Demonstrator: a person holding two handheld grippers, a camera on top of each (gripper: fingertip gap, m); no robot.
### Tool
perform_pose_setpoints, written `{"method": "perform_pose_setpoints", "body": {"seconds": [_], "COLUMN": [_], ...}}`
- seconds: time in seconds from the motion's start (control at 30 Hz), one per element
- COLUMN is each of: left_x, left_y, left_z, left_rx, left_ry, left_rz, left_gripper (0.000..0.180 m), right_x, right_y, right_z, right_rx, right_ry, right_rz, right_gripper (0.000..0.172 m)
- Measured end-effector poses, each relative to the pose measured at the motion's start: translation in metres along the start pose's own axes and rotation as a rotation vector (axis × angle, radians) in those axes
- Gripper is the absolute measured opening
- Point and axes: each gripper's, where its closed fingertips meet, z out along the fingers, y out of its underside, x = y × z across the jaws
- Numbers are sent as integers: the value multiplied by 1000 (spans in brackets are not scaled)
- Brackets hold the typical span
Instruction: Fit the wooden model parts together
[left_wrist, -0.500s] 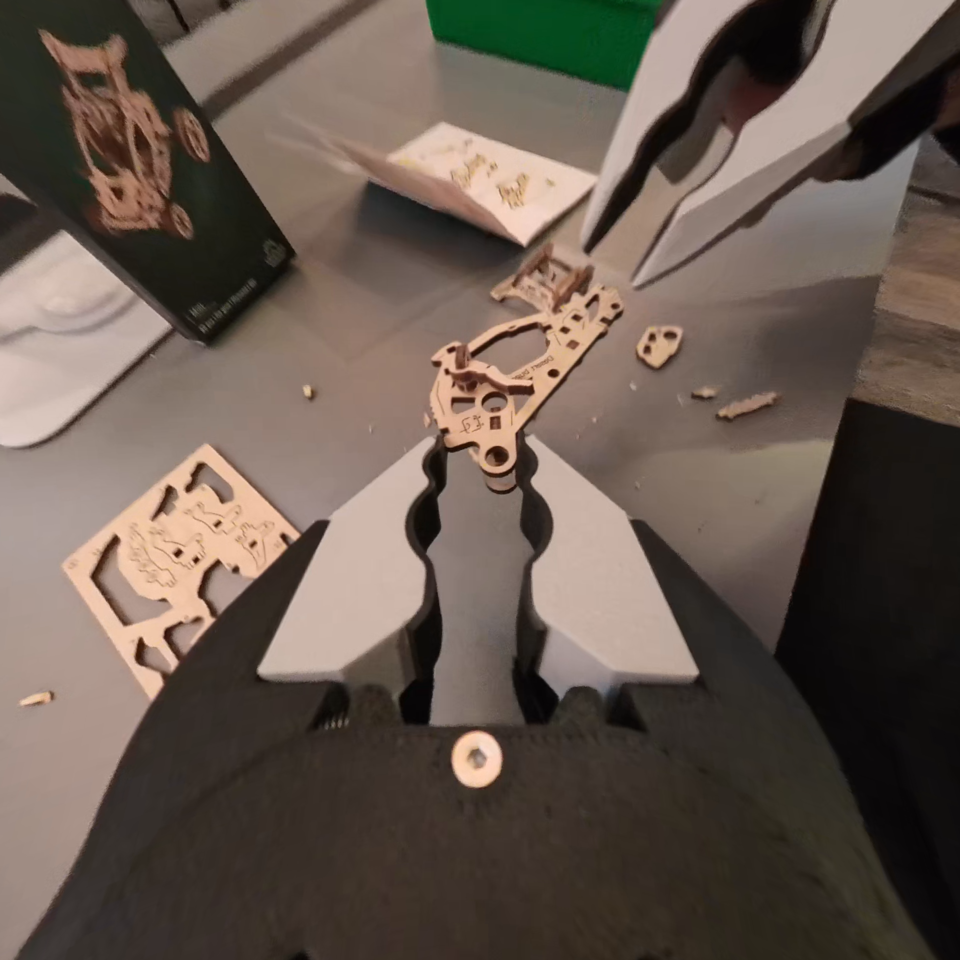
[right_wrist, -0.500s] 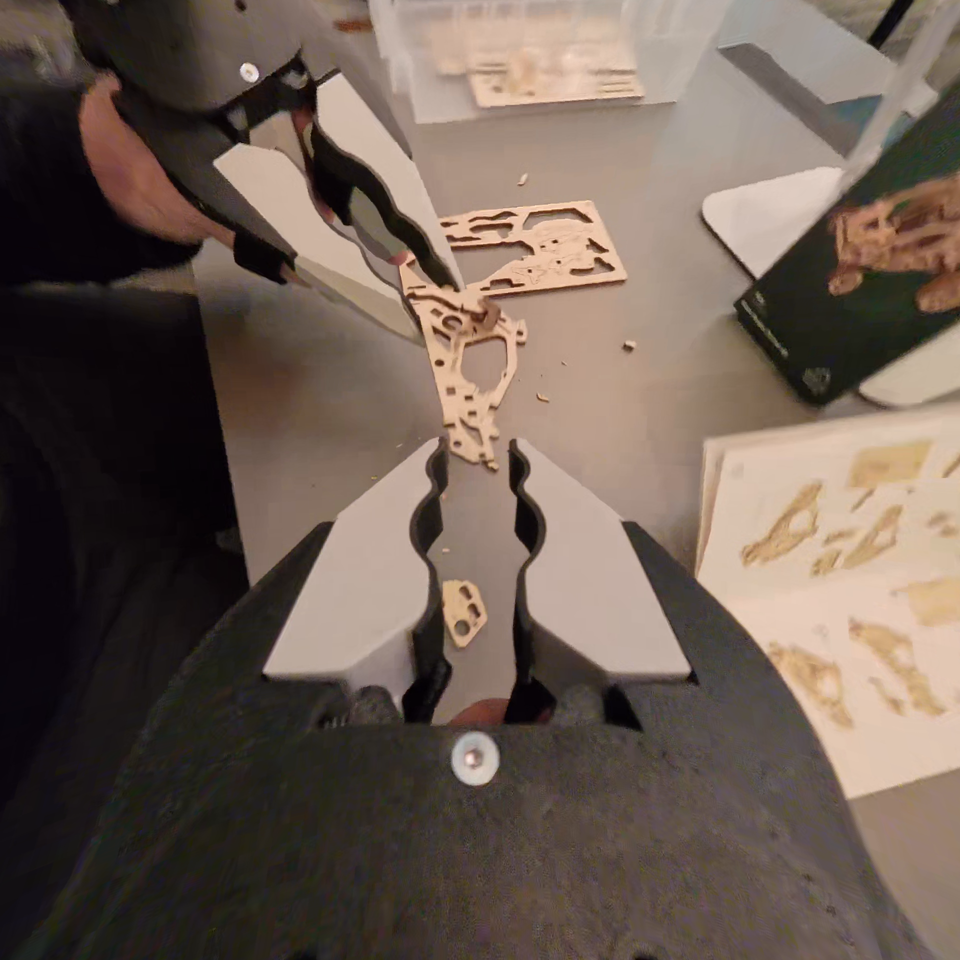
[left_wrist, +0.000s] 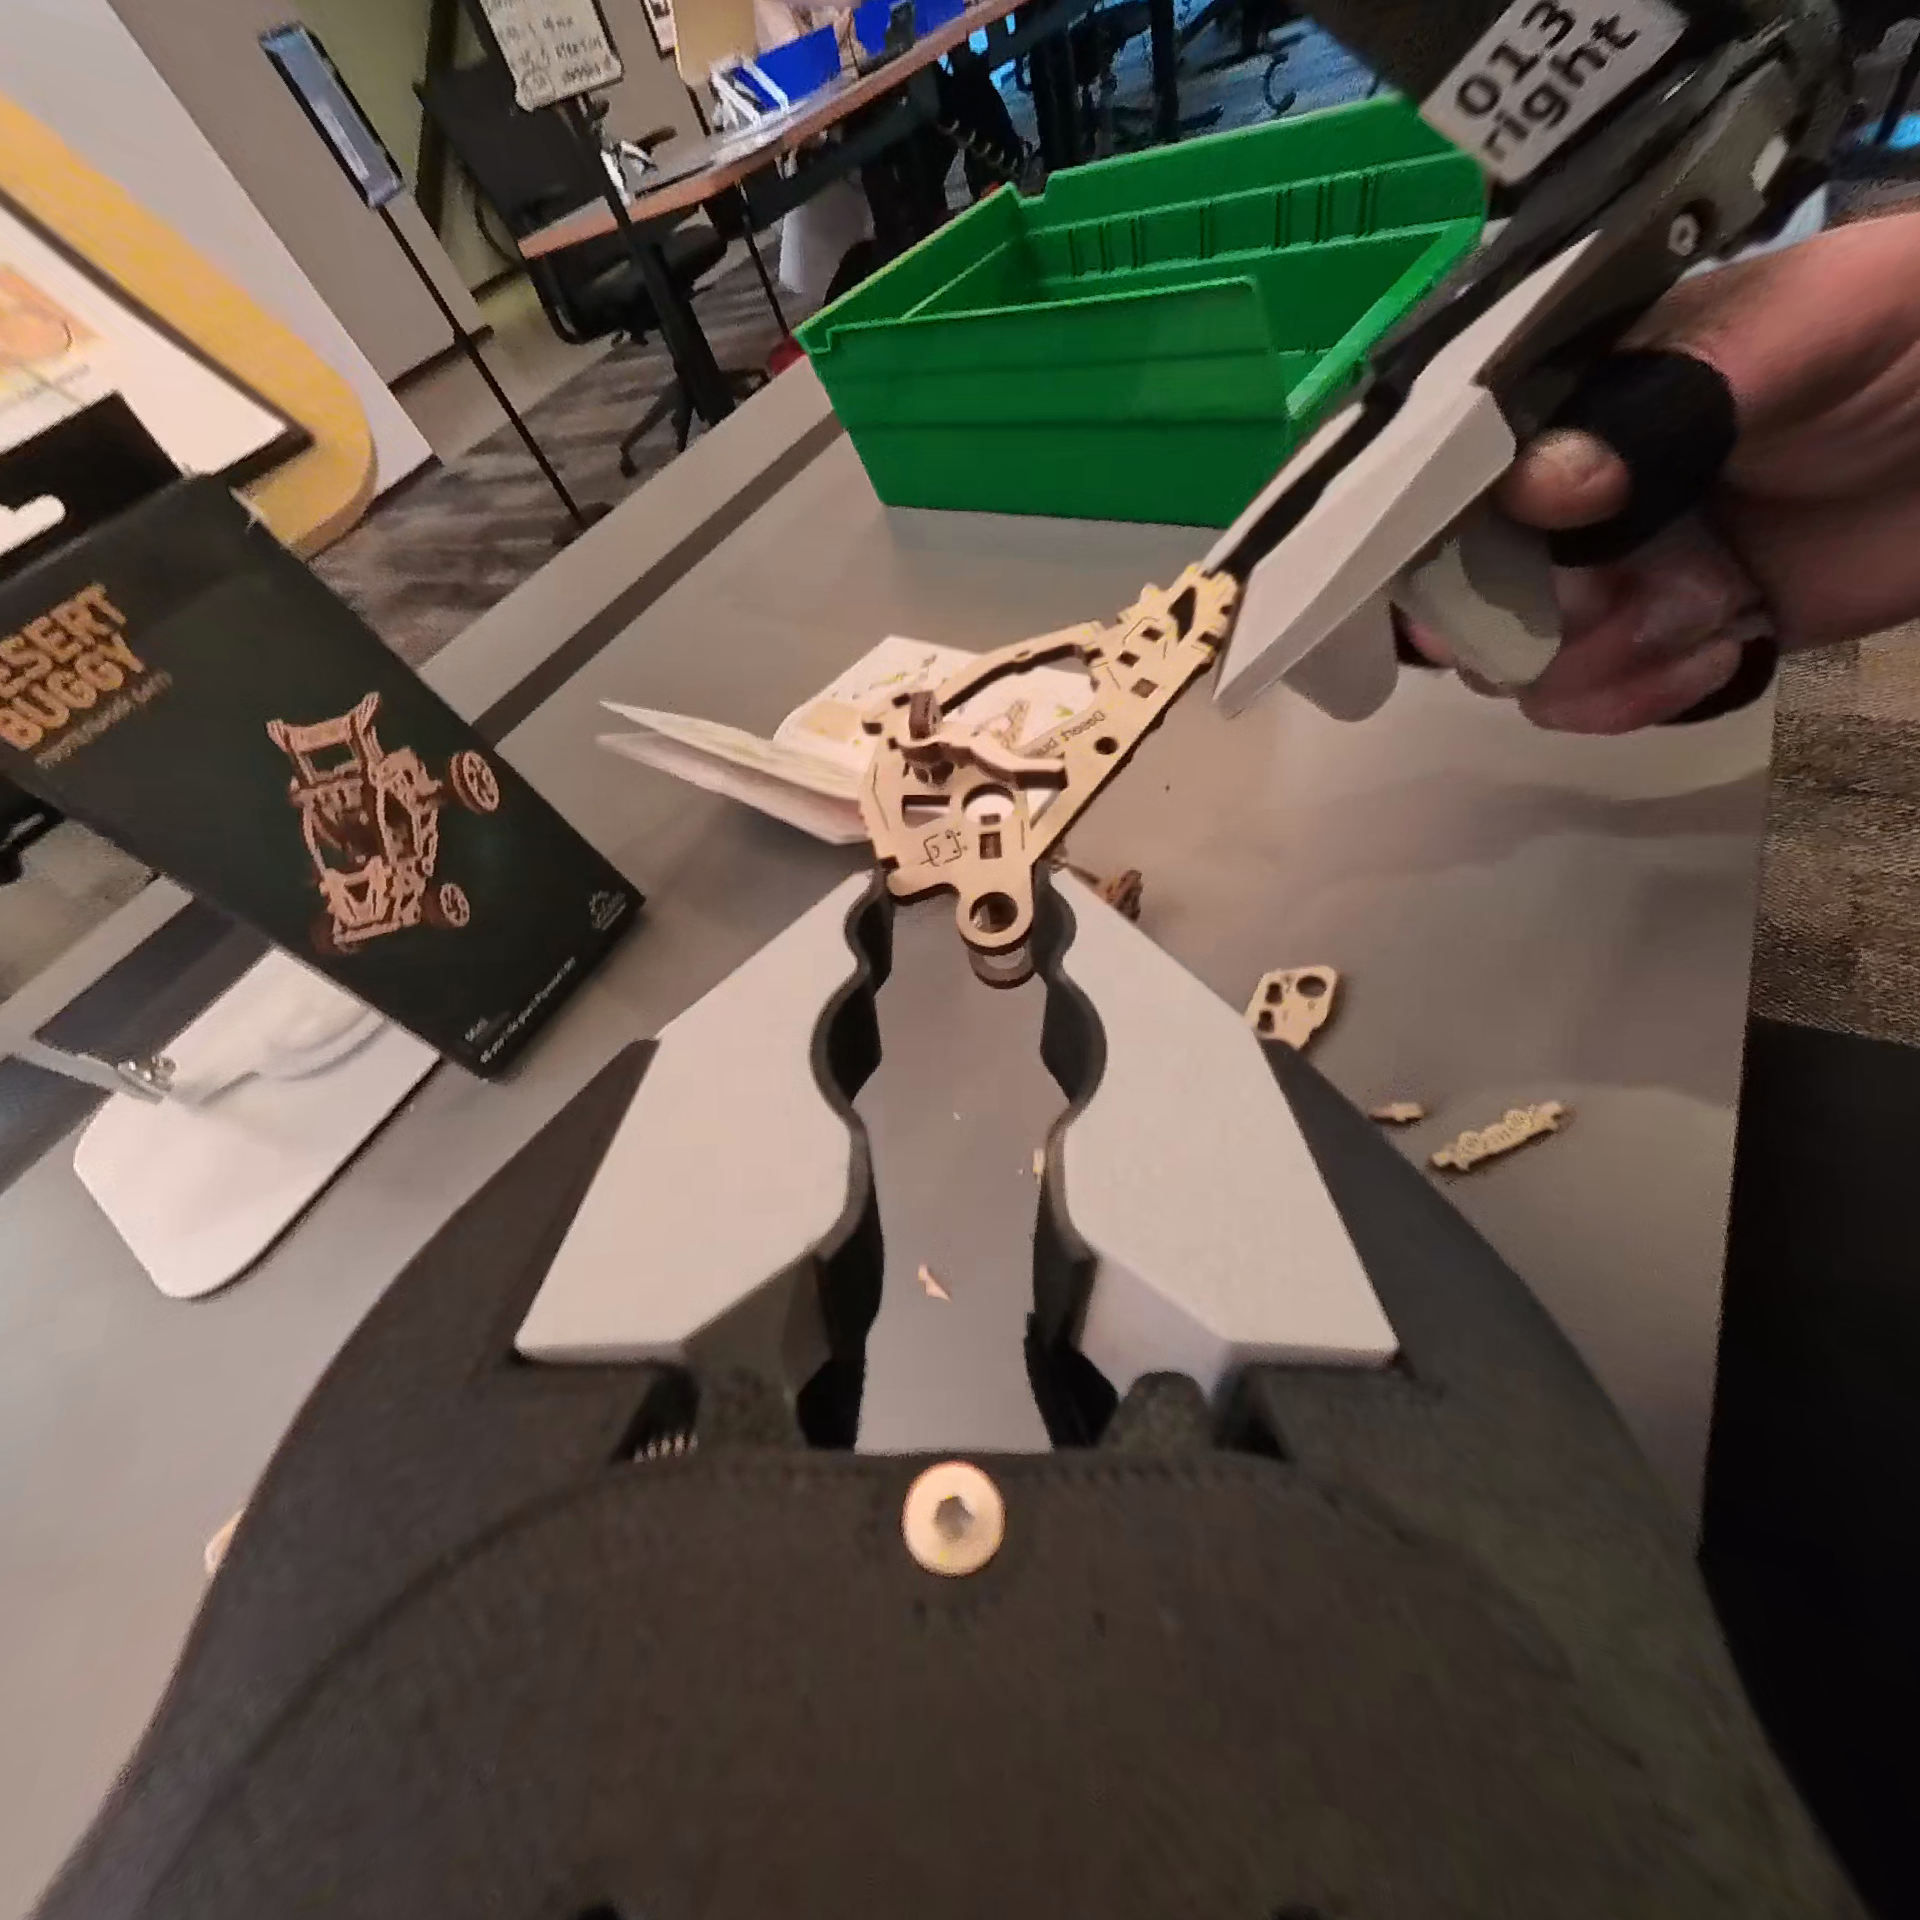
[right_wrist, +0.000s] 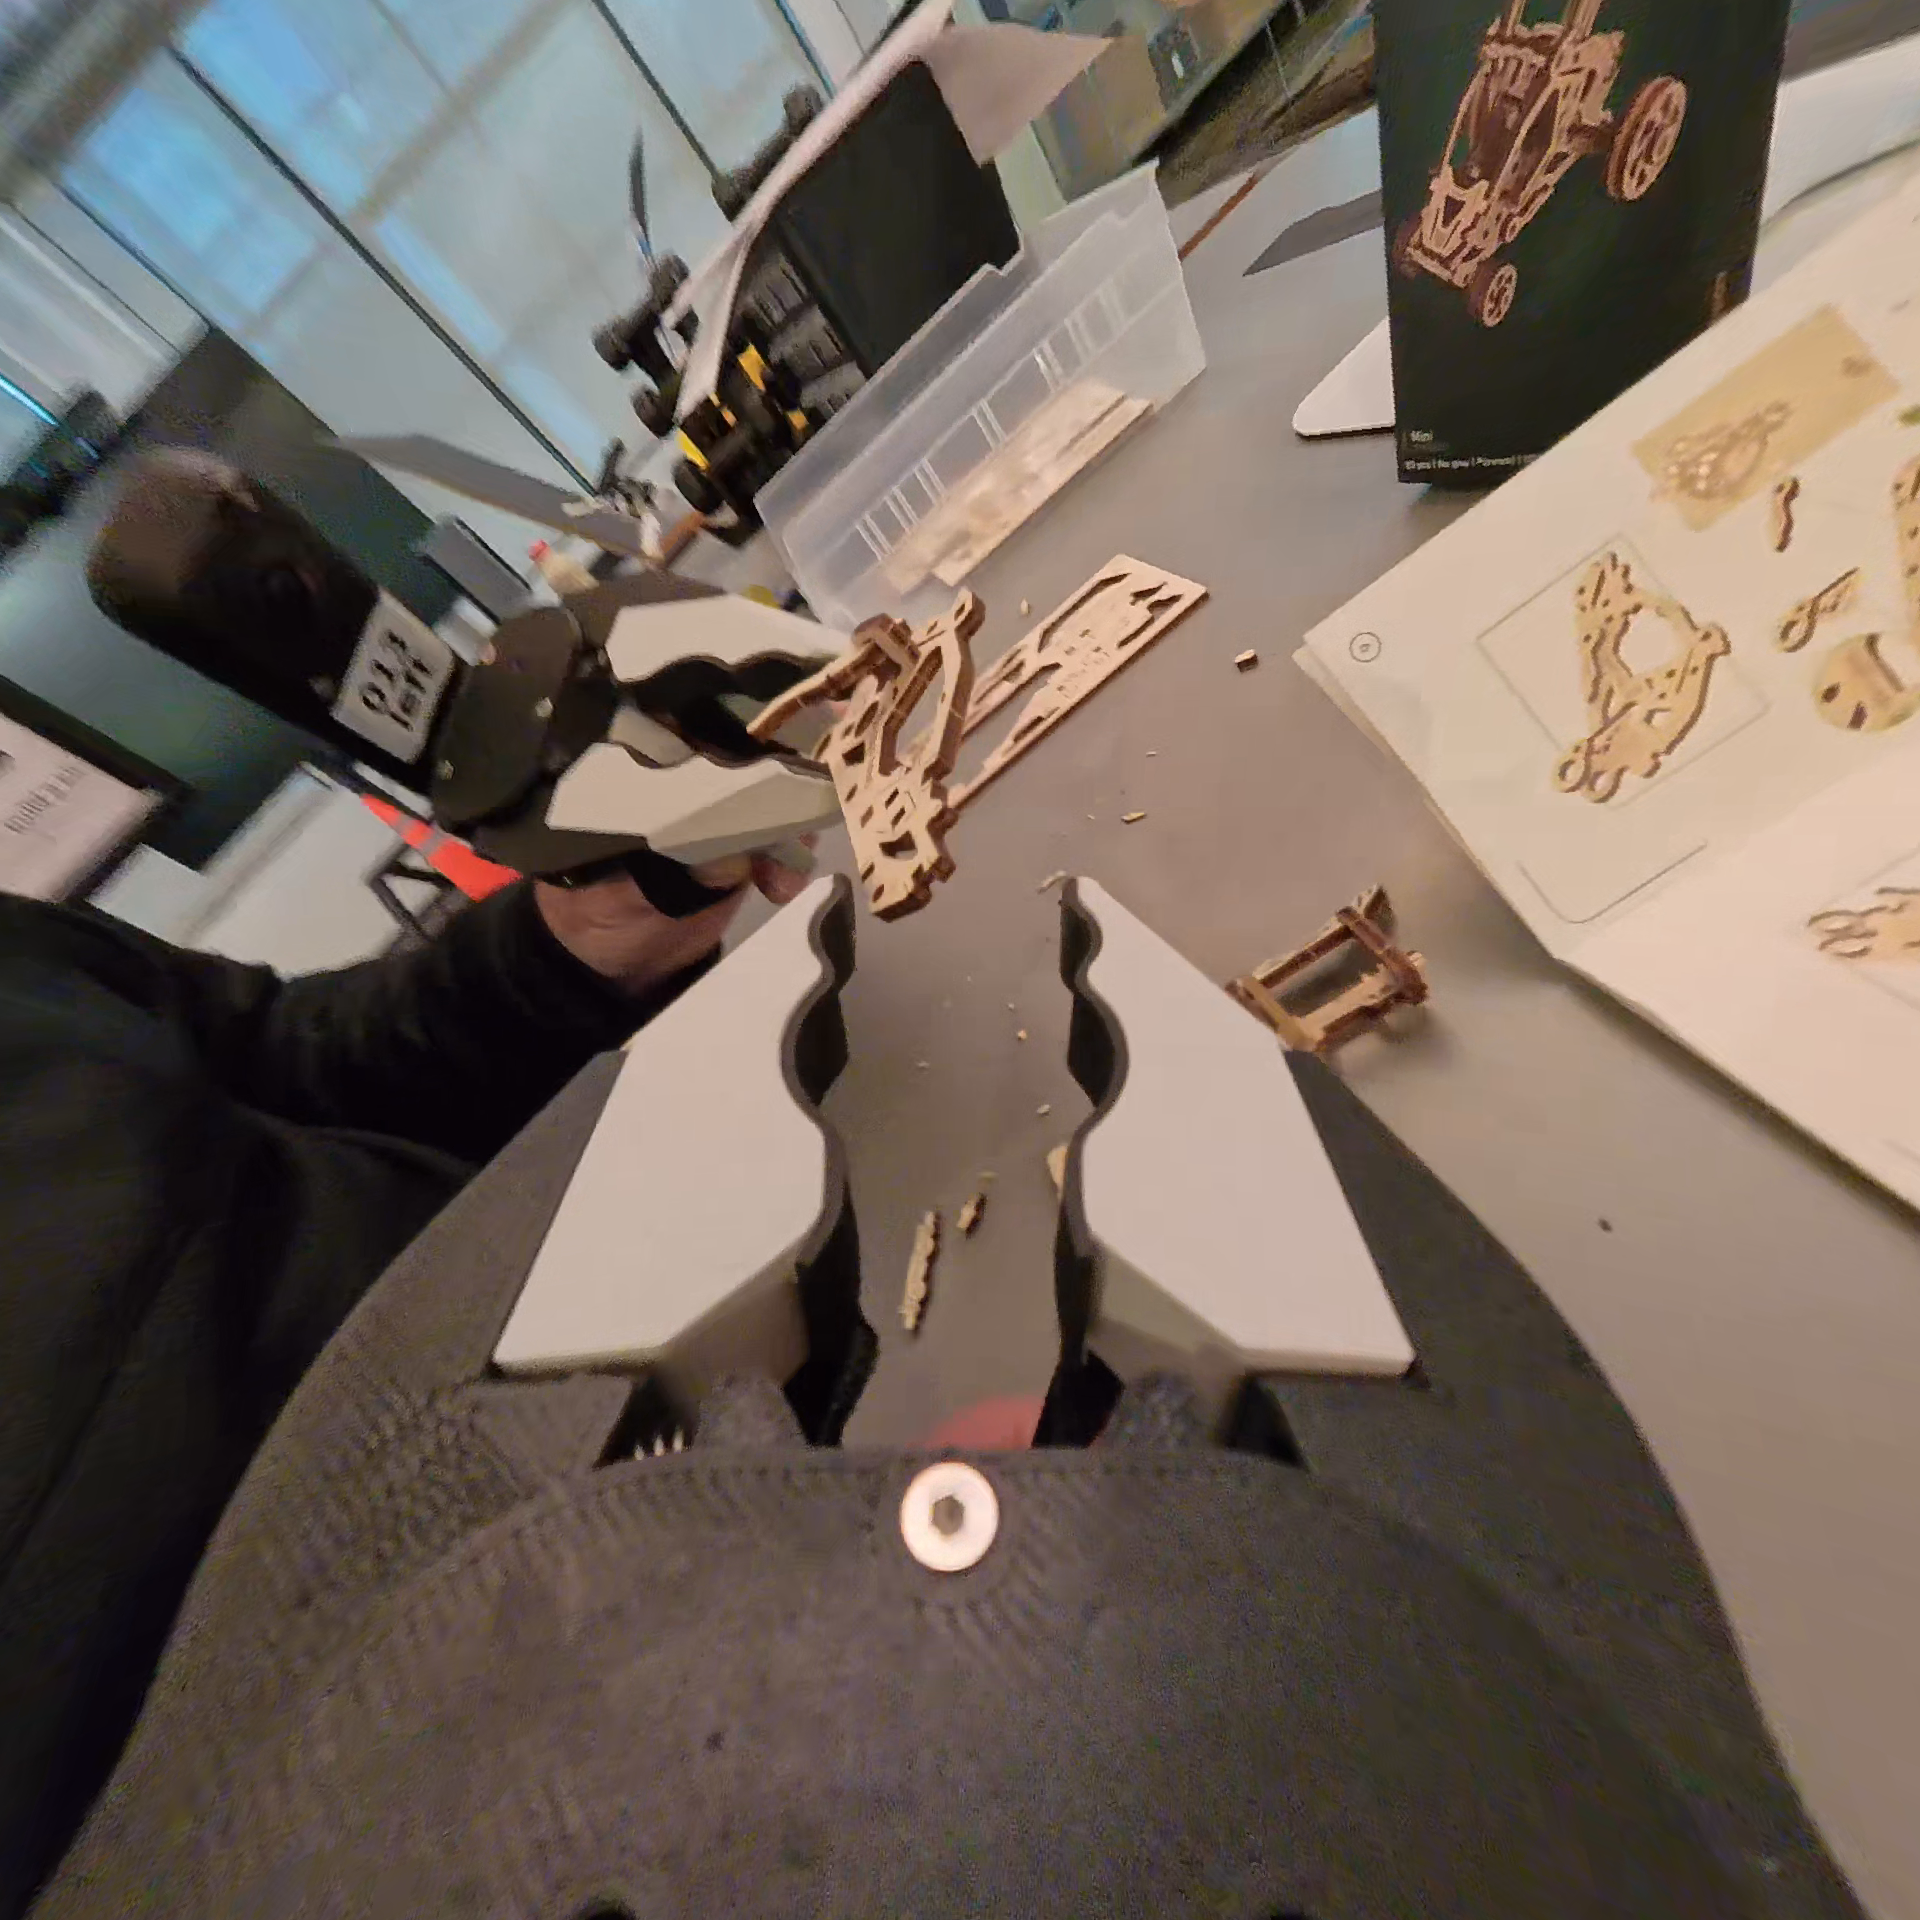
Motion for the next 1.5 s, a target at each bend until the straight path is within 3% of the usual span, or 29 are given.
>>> {"method": "perform_pose_setpoints", "body": {"seconds": [0.2, 0.27, 0.67, 0.8, 0.9, 1.1, 1.23, 1.5], "left_x": [4, 4, 9, 0, -11, 9, 27, 32], "left_y": [-12, -15, -25, -28, -36, -42, -48, -55], "left_z": [12, 14, 4, -8, -11, 9, 12, 20], "left_rx": [48, 66, 139, 155, 174, 120, 124, 170], "left_ry": [-5, -2, 88, 149, 239, 476, 602, 628], "left_rz": [42, 40, 32, -44, -199, -311, -351, -413], "left_gripper": [25, 25, 33, 38, 37, 27, 9, 1], "right_x": [-4, -10, -12, -11, -12, -16, -19, -5], "right_y": [-7, -10, -19, -19, -17, -18, -15, -20], "right_z": [-5, -7, -17, -21, -24, -28, -32, -39], "right_rx": [70, 96, 144, 116, 64, 24, 7, 59], "right_ry": [-114, -172, -228, -225, -246, -311, -345, -322], "right_rz": [121, 137, 92, 54, 27, -12, -31, 7], "right_gripper": [21, 5, 0, 0, 0, 0, 0, 3]}}
